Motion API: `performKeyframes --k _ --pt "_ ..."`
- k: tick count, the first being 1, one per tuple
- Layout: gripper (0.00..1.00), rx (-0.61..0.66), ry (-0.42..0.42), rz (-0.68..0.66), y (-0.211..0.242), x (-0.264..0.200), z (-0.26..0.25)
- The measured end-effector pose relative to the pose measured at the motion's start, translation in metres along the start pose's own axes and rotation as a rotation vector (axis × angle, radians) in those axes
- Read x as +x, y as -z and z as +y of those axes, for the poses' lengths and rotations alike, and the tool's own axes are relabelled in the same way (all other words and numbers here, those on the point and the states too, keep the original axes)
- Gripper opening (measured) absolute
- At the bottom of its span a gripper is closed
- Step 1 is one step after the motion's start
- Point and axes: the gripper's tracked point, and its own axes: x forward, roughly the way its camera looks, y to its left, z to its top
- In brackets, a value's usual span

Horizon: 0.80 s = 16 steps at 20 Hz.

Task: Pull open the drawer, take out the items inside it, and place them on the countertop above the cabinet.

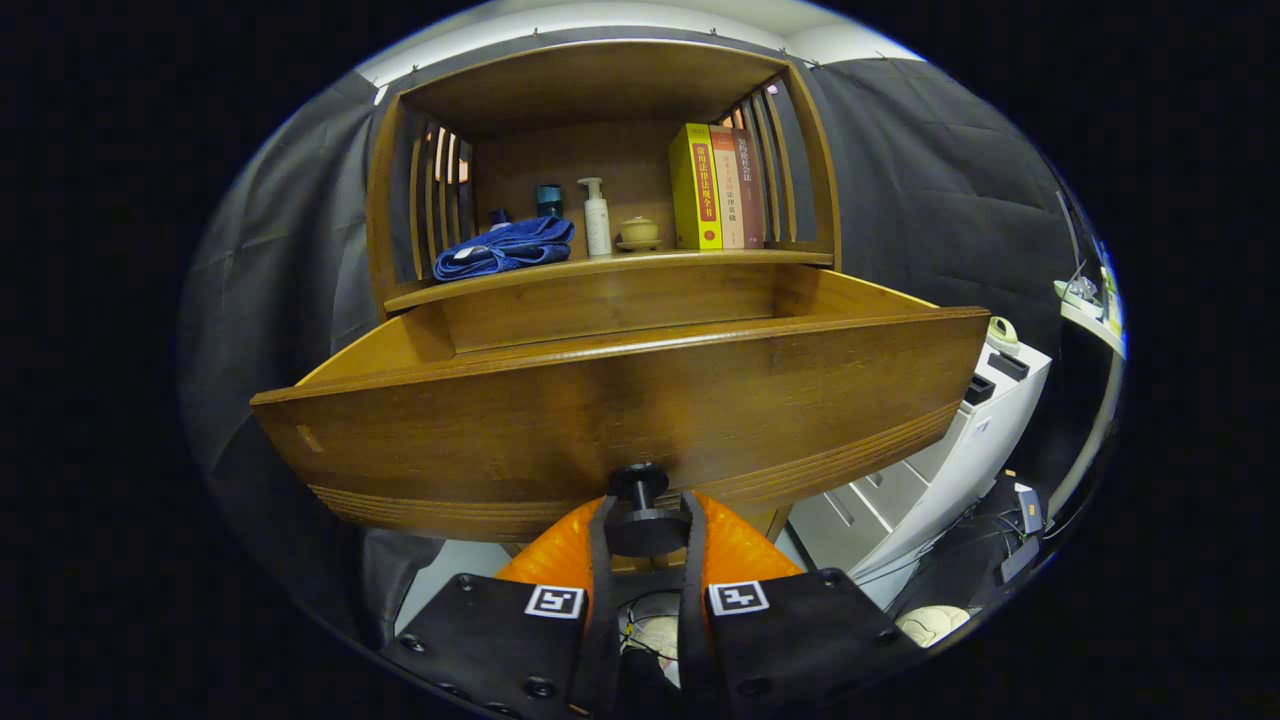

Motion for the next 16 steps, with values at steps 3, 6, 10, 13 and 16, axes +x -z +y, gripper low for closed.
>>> performKeyframes --k 3,6,10,13,16 --pt "0.32 0.002 -0.003 0.006 0.004 -0.007 -0.001" --pt "0.32 0.0 0.0 0.015 0.009 -0.014 -0.003" --pt "0.32 -0.005 -0.002 0.025 0.012 -0.017 -0.003" --pt "0.35 -0.002 -0.008 0.029 0.012 -0.017 -0.004" --pt "0.51 -0.002 0.006 0.001 0.005 -0.022 -0.007"
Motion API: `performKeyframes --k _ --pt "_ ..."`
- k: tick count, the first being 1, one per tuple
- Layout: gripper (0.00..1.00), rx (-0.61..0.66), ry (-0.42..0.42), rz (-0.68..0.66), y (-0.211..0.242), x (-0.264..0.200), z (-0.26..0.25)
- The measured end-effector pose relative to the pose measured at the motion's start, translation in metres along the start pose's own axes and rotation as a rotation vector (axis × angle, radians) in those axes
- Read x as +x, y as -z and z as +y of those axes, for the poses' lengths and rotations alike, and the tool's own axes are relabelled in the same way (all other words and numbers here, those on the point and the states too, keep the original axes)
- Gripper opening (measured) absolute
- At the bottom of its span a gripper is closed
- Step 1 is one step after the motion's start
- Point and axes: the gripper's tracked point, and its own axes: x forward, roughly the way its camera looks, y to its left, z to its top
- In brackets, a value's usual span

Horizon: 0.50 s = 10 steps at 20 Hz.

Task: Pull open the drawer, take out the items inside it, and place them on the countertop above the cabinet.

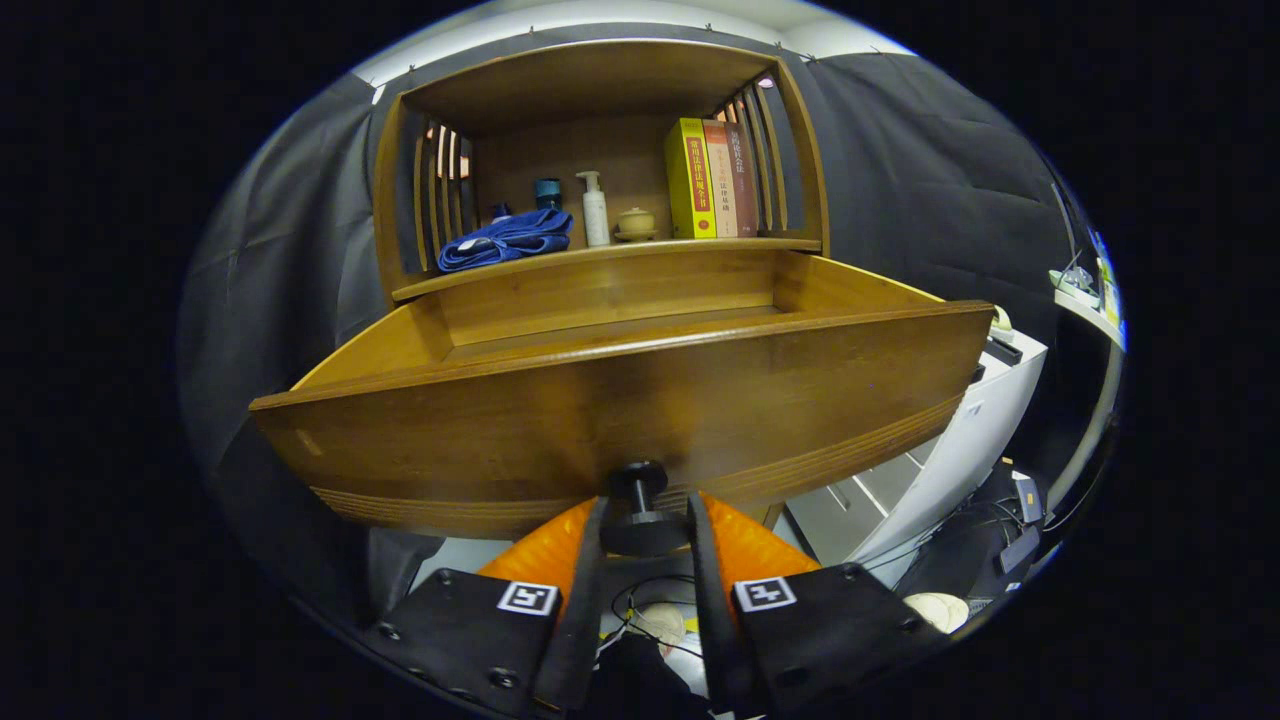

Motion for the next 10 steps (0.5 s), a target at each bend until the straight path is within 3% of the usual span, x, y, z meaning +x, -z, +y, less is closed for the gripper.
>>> performKeyframes --k 3,10 --pt "0.99 -0.036 0.0 -0.074 -0.031 -0.016 0.002" --pt "0.99 -0.029 -0.004 -0.223 -0.105 -0.044 0.004"
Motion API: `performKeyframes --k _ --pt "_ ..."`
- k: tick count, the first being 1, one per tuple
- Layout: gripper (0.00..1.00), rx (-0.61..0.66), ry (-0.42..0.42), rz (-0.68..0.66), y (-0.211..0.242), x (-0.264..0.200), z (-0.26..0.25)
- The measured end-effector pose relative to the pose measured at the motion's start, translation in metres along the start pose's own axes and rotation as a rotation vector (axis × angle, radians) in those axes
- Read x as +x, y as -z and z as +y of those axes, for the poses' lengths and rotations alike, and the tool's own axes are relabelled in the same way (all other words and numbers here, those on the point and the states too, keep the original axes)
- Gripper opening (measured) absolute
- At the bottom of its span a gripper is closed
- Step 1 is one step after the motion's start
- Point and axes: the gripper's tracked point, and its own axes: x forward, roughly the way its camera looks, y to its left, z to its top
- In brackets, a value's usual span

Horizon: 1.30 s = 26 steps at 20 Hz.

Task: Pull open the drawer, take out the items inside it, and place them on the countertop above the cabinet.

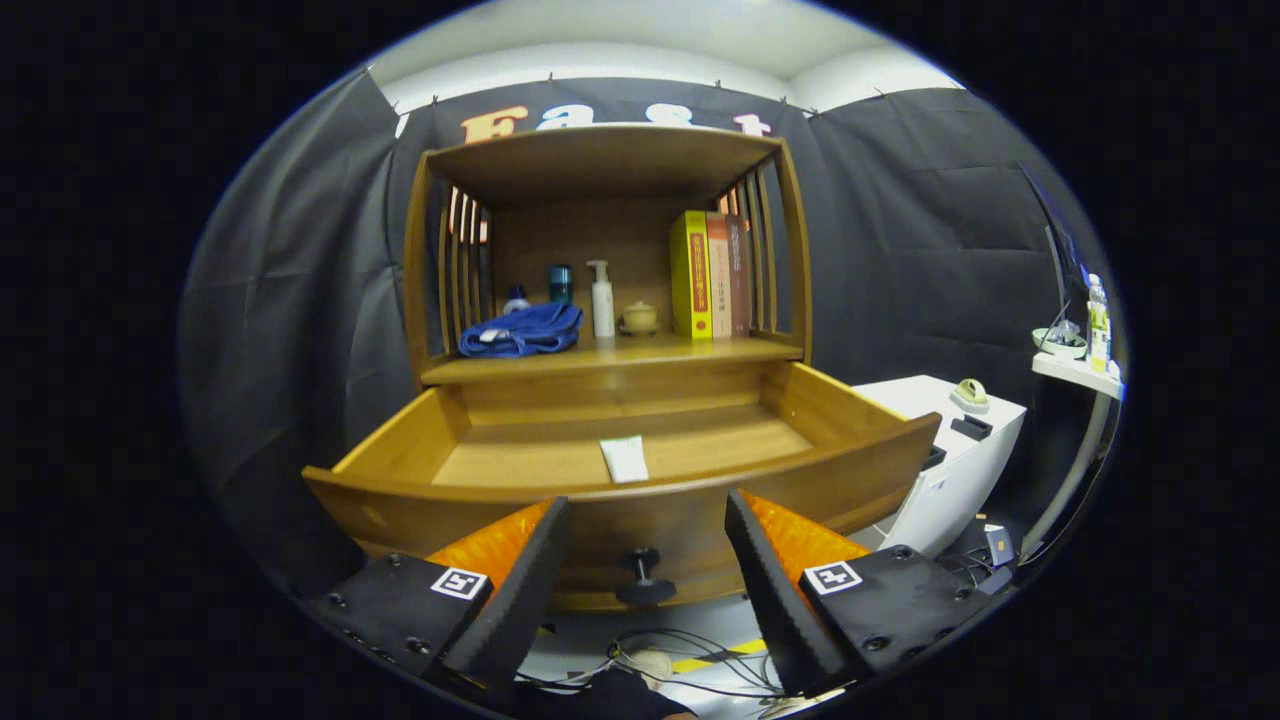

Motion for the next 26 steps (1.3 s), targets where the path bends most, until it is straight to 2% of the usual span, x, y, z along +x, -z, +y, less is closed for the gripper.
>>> performKeyframes --k 6,10,13,16,19,21,26 --pt "0.99 0.037 0.021 -0.088 -0.057 0.007 -0.007" --pt "0.99 0.017 0.015 -0.134 -0.101 0.037 -0.01" --pt "0.99 0.009 -0.051 -0.138 -0.122 0.067 0.001" --pt "0.99 0.121 -0.118 -0.123 -0.146 0.097 0.01" --pt "0.99 0.185 -0.125 -0.05 -0.149 0.138 0.007" --pt "0.98 0.185 -0.121 0.0 -0.146 0.164 0.006" --pt "0.99 0.007 -0.127 0.165 -0.11 0.218 0.016"
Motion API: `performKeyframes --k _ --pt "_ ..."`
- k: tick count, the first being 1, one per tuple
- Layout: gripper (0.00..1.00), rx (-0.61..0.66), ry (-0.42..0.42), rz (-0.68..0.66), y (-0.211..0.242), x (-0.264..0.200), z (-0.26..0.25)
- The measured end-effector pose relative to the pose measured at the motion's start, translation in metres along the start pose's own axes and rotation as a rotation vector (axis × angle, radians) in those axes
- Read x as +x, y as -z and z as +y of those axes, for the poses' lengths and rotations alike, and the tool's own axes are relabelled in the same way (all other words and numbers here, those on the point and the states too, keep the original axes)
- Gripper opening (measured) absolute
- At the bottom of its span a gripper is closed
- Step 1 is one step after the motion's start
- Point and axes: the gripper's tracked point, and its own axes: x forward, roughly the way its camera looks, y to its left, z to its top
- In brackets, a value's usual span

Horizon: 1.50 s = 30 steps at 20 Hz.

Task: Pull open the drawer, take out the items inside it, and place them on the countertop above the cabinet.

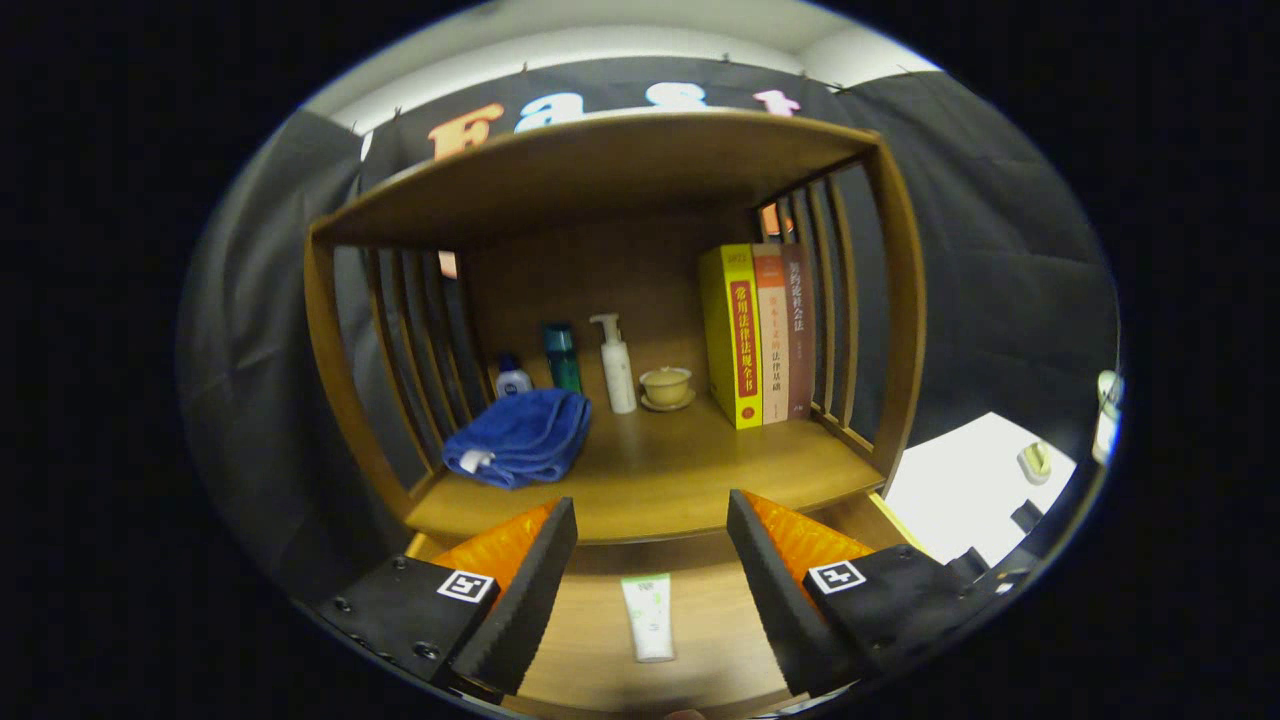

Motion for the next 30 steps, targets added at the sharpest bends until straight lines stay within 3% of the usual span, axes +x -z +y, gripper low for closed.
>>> performKeyframes --k 10,24,30 --pt "0.99 -0.07 -0.056 0.366 0.099 0.059 0.02" --pt "0.99 -0.092 -0.044 0.729 0.214 0.063 0.009" --pt "0.88 -0.062 -0.022 0.839 0.244 0.058 0.005"
